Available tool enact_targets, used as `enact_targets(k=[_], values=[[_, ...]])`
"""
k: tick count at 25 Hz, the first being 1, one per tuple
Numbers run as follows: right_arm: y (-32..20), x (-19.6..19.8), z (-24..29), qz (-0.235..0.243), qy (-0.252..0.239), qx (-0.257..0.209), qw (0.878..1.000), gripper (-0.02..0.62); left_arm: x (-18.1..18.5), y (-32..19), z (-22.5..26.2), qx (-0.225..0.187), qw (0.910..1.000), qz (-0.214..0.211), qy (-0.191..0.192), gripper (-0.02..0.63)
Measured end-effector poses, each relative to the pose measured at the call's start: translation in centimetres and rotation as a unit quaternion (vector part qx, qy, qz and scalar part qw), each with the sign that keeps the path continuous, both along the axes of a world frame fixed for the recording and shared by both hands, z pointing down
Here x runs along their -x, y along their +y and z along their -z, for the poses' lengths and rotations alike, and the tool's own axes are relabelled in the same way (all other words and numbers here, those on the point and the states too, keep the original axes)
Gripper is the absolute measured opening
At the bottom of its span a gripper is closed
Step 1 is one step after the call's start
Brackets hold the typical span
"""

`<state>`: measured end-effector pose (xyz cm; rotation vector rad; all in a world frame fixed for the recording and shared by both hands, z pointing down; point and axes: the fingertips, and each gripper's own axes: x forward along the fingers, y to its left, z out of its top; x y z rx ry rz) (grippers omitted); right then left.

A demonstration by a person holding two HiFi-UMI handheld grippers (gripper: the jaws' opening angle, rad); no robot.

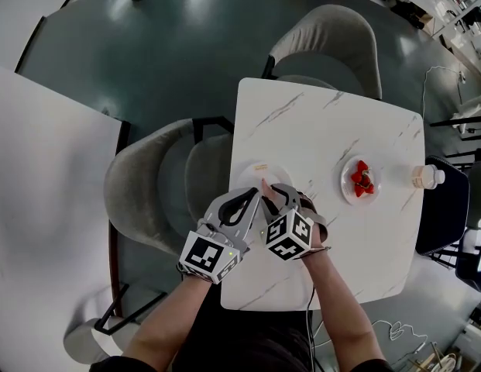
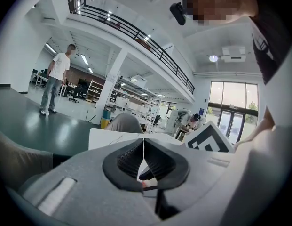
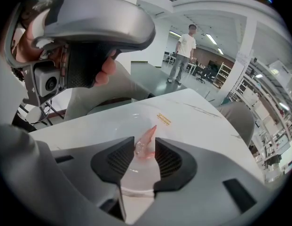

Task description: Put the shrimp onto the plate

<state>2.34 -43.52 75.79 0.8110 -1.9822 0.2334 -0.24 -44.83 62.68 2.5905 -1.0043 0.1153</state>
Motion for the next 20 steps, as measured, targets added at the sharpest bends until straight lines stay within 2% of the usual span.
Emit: enact_targets(k=[6,11,17,20], values=[[0.2,0.0,3.1,-0.014,-0.017,-0.020,1.000,0.124,-0.2,0.4,0.8,0.002,1.0000,-0.005,-0.005,0.008],[1.1,-0.3,8.6,-0.047,-0.074,-0.055,0.995,0.105,-0.6,1.3,2.9,0.004,0.9998,-0.011,-0.016,0.008],[1.4,-0.9,15.2,-0.108,-0.144,-0.107,0.978,0.006,-1.1,2.7,7.5,-0.001,0.9997,-0.018,-0.017,0.008],[1.8,-1.2,18.4,-0.145,-0.186,-0.122,0.964,0.003,-1.2,3.5,9.9,0.000,0.9996,-0.022,-0.018,0.008]])
